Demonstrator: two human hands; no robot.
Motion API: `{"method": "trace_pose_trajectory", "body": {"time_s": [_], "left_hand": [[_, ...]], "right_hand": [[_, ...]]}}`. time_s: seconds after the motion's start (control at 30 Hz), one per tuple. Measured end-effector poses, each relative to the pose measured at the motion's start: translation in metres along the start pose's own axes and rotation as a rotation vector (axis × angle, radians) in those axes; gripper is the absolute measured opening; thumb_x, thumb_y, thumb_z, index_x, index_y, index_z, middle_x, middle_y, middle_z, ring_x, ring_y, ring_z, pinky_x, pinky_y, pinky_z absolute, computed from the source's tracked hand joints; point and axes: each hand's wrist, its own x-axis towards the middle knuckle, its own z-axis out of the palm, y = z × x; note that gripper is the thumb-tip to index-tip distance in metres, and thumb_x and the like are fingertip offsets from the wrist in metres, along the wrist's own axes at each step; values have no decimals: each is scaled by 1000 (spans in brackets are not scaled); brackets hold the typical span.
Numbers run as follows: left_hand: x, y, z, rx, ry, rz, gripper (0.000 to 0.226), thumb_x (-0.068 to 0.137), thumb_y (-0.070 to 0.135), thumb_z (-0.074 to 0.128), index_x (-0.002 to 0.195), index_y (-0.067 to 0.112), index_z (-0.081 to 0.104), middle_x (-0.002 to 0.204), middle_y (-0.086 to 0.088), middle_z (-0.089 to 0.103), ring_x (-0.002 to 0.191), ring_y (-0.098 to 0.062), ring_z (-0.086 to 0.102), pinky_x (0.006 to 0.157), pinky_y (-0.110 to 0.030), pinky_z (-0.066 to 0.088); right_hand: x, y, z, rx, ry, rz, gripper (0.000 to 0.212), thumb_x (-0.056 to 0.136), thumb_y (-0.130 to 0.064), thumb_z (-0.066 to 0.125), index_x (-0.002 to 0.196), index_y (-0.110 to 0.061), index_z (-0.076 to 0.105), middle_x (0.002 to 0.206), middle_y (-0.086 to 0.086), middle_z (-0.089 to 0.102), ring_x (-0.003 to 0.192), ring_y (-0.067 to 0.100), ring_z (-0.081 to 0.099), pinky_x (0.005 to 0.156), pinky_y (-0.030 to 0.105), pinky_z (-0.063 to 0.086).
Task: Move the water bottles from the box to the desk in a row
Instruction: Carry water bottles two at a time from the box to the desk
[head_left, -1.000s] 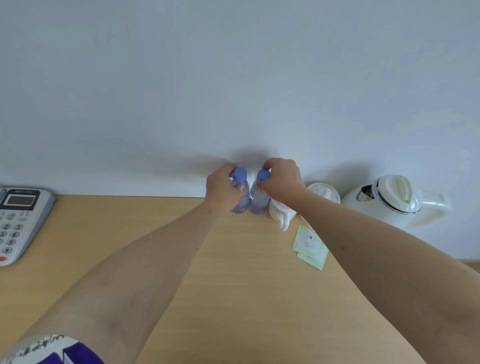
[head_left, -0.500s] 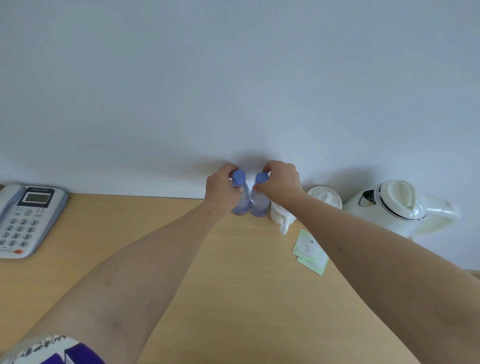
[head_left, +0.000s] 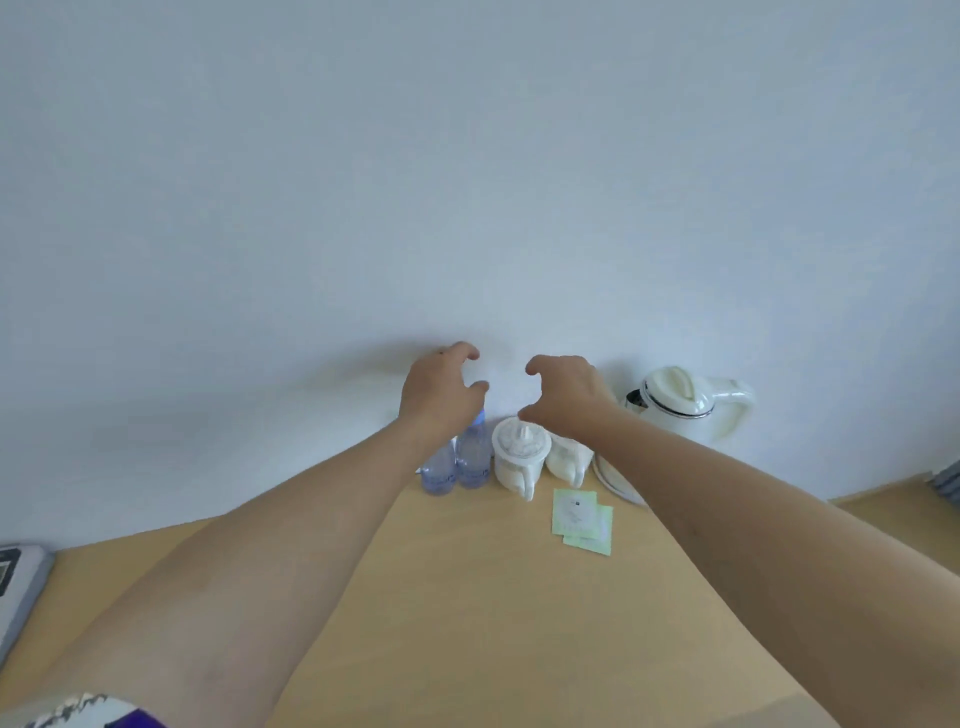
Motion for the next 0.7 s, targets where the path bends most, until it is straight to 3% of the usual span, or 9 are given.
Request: {"method": "trace_pose_trajectory", "body": {"time_s": [0.13,0.23,0.4,0.6,0.7], "left_hand": [[-7,57,16,89,-129,234,44,94,34,66,134,19,57,135,-6,58,125,-28,49,97,-37,45],[-21,110,34,144,-227,383,48,94,39,63,139,21,54,141,-6,53,130,-28,45,102,-42,45],[-72,215,76,160,-336,623,51,93,44,63,139,23,54,143,-5,51,132,-27,44,102,-44,45],[-168,341,133,123,-426,898,55,91,44,64,140,22,53,140,-5,54,130,-28,45,100,-43,46],[-227,399,165,122,-459,993,54,90,45,66,137,21,55,133,-6,57,126,-28,47,98,-44,47]], "right_hand": [[-49,40,-30,-95,87,140,56,85,-29,74,137,-21,54,126,4,61,121,26,55,88,34,48],[-97,78,-51,-107,150,258,44,82,-30,74,122,-21,57,115,3,57,120,29,52,80,34,43],[-195,150,-87,-82,287,508,57,85,-35,72,136,-20,53,124,4,57,122,27,50,84,35,44],[-331,233,-120,-91,401,744,59,81,-35,74,133,-19,52,120,6,56,117,30,47,80,37,38],[-410,272,-133,-109,425,850,64,81,-36,77,137,-20,50,125,7,56,119,31,47,89,42,44]]}}
